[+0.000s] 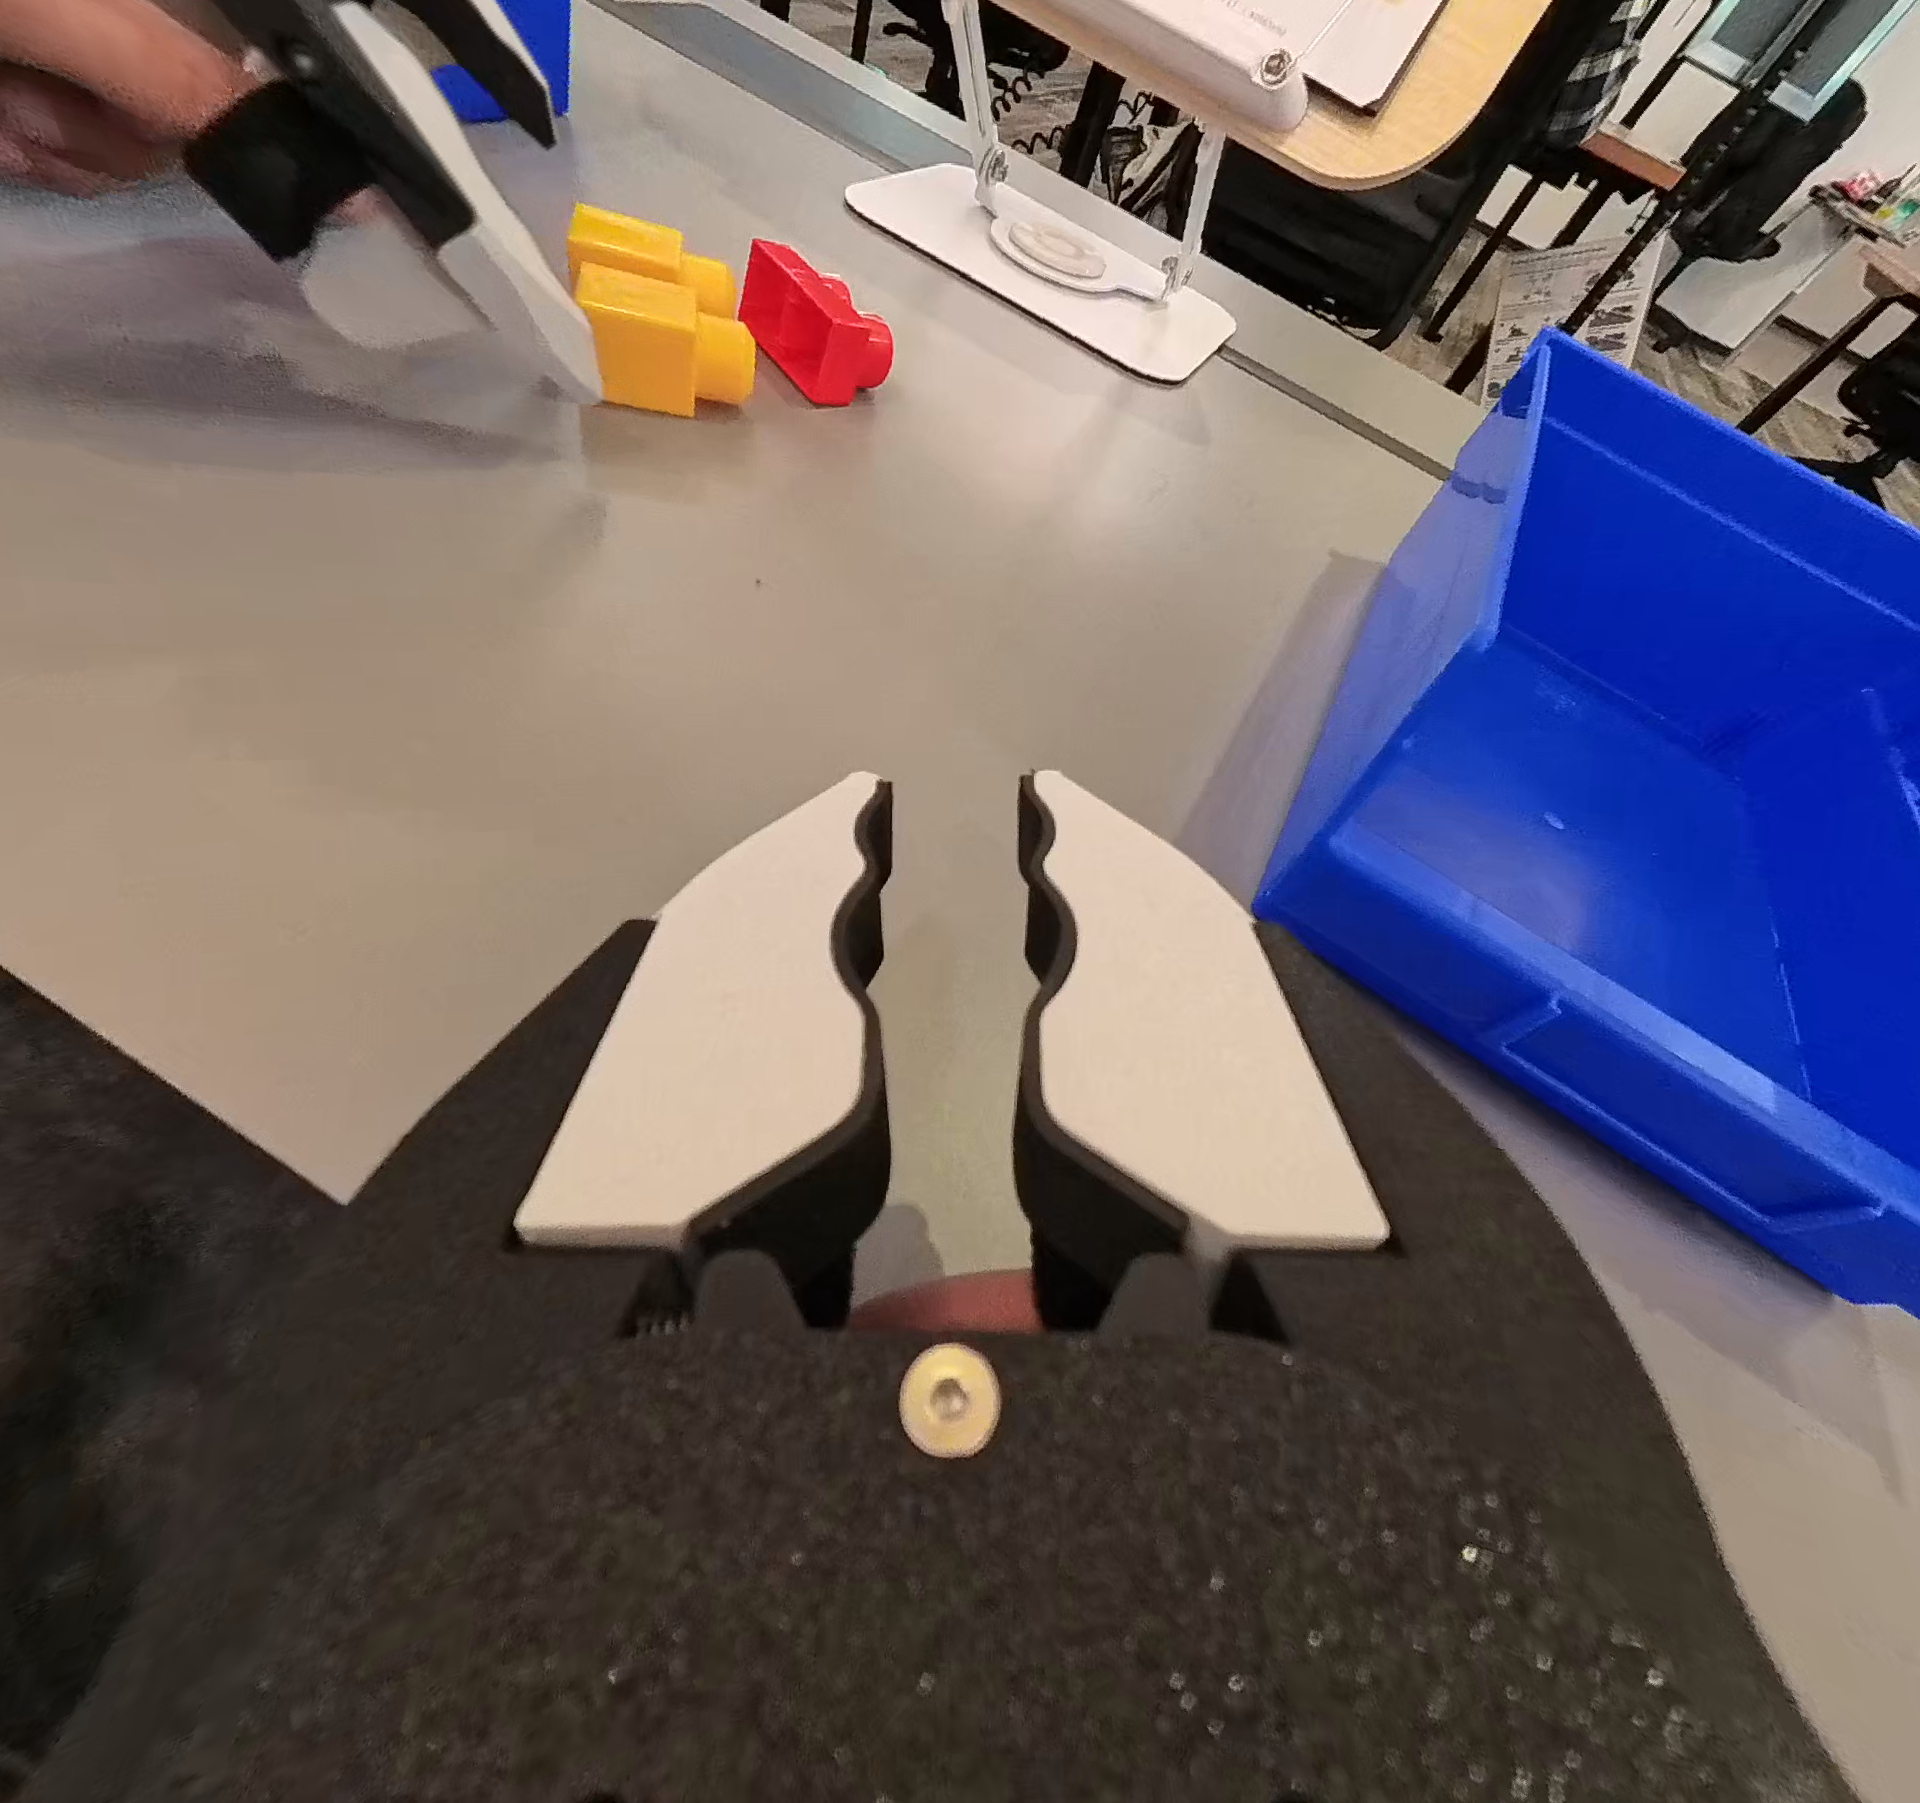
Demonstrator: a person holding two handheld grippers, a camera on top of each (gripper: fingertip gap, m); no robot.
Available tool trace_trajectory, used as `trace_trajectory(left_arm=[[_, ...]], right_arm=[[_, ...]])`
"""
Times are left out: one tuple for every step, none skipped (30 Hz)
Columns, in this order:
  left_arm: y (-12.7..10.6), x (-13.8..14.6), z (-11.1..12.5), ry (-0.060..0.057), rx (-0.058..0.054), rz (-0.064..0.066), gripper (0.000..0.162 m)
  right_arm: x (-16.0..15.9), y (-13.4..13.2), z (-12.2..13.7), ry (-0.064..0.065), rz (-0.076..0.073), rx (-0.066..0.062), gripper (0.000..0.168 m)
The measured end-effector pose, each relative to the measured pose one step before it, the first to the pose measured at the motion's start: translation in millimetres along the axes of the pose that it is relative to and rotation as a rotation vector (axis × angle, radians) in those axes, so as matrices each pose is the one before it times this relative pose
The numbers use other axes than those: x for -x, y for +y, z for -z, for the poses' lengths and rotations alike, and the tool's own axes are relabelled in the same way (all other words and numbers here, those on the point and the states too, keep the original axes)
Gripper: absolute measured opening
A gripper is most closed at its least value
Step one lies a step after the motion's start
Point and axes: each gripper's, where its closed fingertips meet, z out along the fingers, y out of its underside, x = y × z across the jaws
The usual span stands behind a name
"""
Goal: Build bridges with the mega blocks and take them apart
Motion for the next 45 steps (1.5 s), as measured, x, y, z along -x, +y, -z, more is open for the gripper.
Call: trace_trajectory(left_arm=[[-2.56, 1.69, -3.95, 0.0041, -0.0051, 0.0189, 0.120], [-1.46, 0.26, -4.19, 0.0158, 0.0060, 0.0192, 0.125], [-1.27, -1.25, -3.92, 0.0242, 0.0100, 0.0151, 0.126], [-2.31, -1.31, -3.41, 0.0205, 0.0042, 0.0070, 0.127], [-2.42, 0.69, -2.81, 0.0041, 0.0033, 0.0008, 0.127], [-1.51, 0.99, -2.53, -0.0011, 0.0099, -0.0032, 0.127], [-0.14, -1.03, -2.12, 0.0092, 0.0172, -0.0034, 0.126], [0.94, -1.74, -1.63, 0.0112, 0.0217, -0.0041, 0.123], [1.92, -0.20, -1.45, -0.0017, 0.0256, -0.0091, 0.120], [2.31, 1.53, -1.38, -0.0118, 0.0258, -0.0107, 0.119], [1.25, 2.07, -1.19, -0.0103, 0.0181, -0.0039, 0.118], [0.53, 1.36, -0.97, 0.0003, 0.0104, 0.0028, 0.115], [0.45, 0.69, -1.02, 0.0063, 0.0096, 0.0031, 0.115], [0.83, 1.38, -0.89, 0.0011, 0.0099, 0.0024, 0.115], [1.05, 1.06, -0.71, 0.0015, 0.0094, 0.0028, 0.114], [1.16, -1.18, -0.65, 0.0145, 0.0092, 0.0036, 0.113], [1.08, -2.19, -0.41, 0.0207, 0.0079, 0.0043, 0.112], [0.46, -1.43, -0.35, 0.0128, 0.0043, 0.0025, 0.110], [-0.50, -0.48, -0.14, 0.0050, -0.0005, -0.0026, 0.109], [-0.78, 0.16, -0.06, 0.0003, -0.0022, -0.0037, 0.106], [-0.51, 0.12, -0.29, 0.0022, 0.0013, -0.0006, 0.106], [-0.32, -0.36, -0.41, 0.0067, 0.0048, -0.0005, 0.104], [-0.07, -0.69, -0.24, 0.0080, 0.0052, -0.0012, 0.103], [-0.36, -0.69, -0.16, 0.0069, 0.0034, -0.0002, 0.100], [-0.35, -0.89, -0.15, 0.0064, 0.0010, -0.0001, 0.098], [-0.11, -1.52, -0.13, 0.0097, 0.0010, -0.0002, 0.096], [0.18, -2.08, 0.02, 0.0139, 0.0011, 0.0007, 0.091], [0.20, -2.99, 0.37, 0.0201, -0.0003, -0.0014, 0.077], [0.14, -2.09, 0.32, 0.0135, -0.0004, -0.0039, 0.077], [0.09, -0.20, 0.04, 0.0003, -0.0011, -0.0022, 0.077], [0.03, 0.20, 0.00, 0.0000, -0.0016, -0.0009, 0.077], [0.08, -0.03, 0.03, 0.0016, -0.0006, -0.0013, 0.076], [0.20, 0.09, 0.20, -0.0006, -0.0009, -0.0022, 0.076], [0.45, -0.20, 0.36, -0.0007, 0.0005, -0.0065, 0.076], [0.43, 0.07, 0.60, -0.0055, 0.0001, -0.0099, 0.076], [0.19, 0.72, 0.69, -0.0109, -0.0038, -0.0079, 0.076], [0.37, -0.58, 0.58, -0.0023, -0.0045, -0.0086, 0.076], [-0.08, -1.43, 0.79, 0.0030, -0.0098, -0.0077, 0.076], [0.18, -1.00, 0.91, -0.0003, -0.0106, -0.0037, 0.076], [0.03, -0.88, 1.35, -0.0025, -0.0123, -0.0083, 0.076], [-1.29, -0.62, 2.47, -0.0090, -0.0267, -0.0092, 0.076], [-0.98, -0.78, 3.65, -0.0102, -0.0281, -0.0090, 0.076], [-0.93, -1.71, 4.55, -0.0083, -0.0313, -0.0166, 0.076], [-0.32, -1.31, 5.42, -0.0148, -0.0316, -0.0135, 0.076], [1.39, -1.32, 5.67, -0.0120, -0.0230, -0.0075, 0.076]], right_arm=[[-0.03, 0.28, -0.30, 0.0006, 0.0023, 0.0013, 0.023], [-0.21, 0.23, -0.27, 0.0008, 0.0014, 0.0011, 0.023], [-0.36, 0.24, -0.44, 0.0007, 0.0007, 0.0011, 0.023], [-0.38, 0.30, -0.34, 0.0005, 0.0003, 0.0011, 0.023], [-0.53, 0.00, -0.44, 0.0004, -0.0013, -0.0002, 0.023], [-0.30, 0.02, -0.60, -0.0013, -0.0032, 0.0003, 0.023], [0.09, 0.34, -0.65, -0.0032, -0.0032, 0.0019, 0.023], [0.03, 0.30, -0.43, -0.0024, -0.0019, 0.0011, 0.023], [-0.02, 0.23, -0.29, -0.0011, -0.0003, 0.0006, 0.023], [-0.03, 0.11, -0.17, -0.0001, 0.0005, 0.0007, 0.023], [0.13, -0.08, -0.12, -0.0013, 0.0003, -0.0004, 0.023], [0.30, -0.30, -0.07, -0.0026, -0.0006, -0.0007, 0.023], [0.42, -0.50, -0.01, -0.0025, -0.0011, -0.0015, 0.023], [0.32, -0.43, 0.02, -0.0019, -0.0002, -0.0019, 0.023], [0.11, -0.22, 0.05, -0.0005, 0.0006, -0.0010, 0.023], [-0.14, 0.06, 0.10, 0.0001, 0.0007, 0.0000, 0.023], [-0.25, 0.28, -0.17, 0.0007, 0.0010, 0.0010, 0.023], [-0.38, 0.22, -0.07, 0.0009, -0.0001, 0.0005, 0.023], [-0.38, -0.03, -0.14, -0.0005, -0.0026, -0.0006, 0.023], [-0.07, -0.17, -0.13, -0.0023, -0.0040, -0.0009, 0.023], [0.14, -0.22, -0.15, -0.0032, -0.0040, -0.0010, 0.023], [0.34, 0.01, -0.16, -0.0030, -0.0025, 0.0001, 0.023], [0.09, 0.01, -0.14, -0.0003, 0.0000, 0.0008, 0.023], [-0.12, -0.09, 0.04, 0.0015, 0.0019, -0.0004, 0.023], [0.00, -0.15, 0.10, 0.0010, 0.0019, 0.0001, 0.023], [0.04, -0.07, 0.13, 0.0000, 0.0006, 0.0002, 0.023], [0.15, -0.08, 0.03, -0.0007, -0.0006, -0.0009, 0.023], [0.11, 0.02, 0.00, -0.0011, -0.0009, -0.0001, 0.023], [0.06, 0.18, 0.01, -0.0006, -0.0007, 0.0004, 0.023], [0.08, 0.16, 0.00, -0.0005, 0.0000, 0.0005, 0.023], [0.22, 0.26, -0.01, -0.0007, 0.0002, 0.0009, 0.023], [0.29, 0.24, -0.10, -0.0012, -0.0001, 0.0010, 0.023], [0.07, 0.09, 0.13, -0.0003, -0.0001, 0.0005, 0.023], [0.00, -0.14, 0.08, 0.0008, 0.0003, -0.0013, 0.023], [-0.18, -0.05, 0.21, 0.0012, 0.0006, -0.0002, 0.023], [-0.22, 0.07, 0.03, 0.0009, 0.0001, 0.0003, 0.023], [-0.02, -0.01, -0.02, -0.0006, -0.0013, -0.0006, 0.023], [0.16, 0.11, -0.11, -0.0012, -0.0012, 0.0002, 0.023], [-0.11, 0.16, -0.08, 0.0003, -0.0004, 0.0005, 0.023], [-0.09, -0.03, -0.02, 0.0006, 0.0001, -0.0002, 0.023], [0.05, 0.00, 0.00, 0.0005, 0.0003, -0.0007, 0.023], [-0.12, 0.04, 0.10, 0.0011, 0.0000, 0.0001, 0.023], [-0.21, -0.04, 0.21, 0.0014, -0.0007, -0.0003, 0.023], [-0.13, 0.00, 0.05, 0.0012, -0.0021, -0.0016, 0.023], [-0.02, 0.20, 0.00, -0.0006, -0.0036, -0.0001, 0.023]])
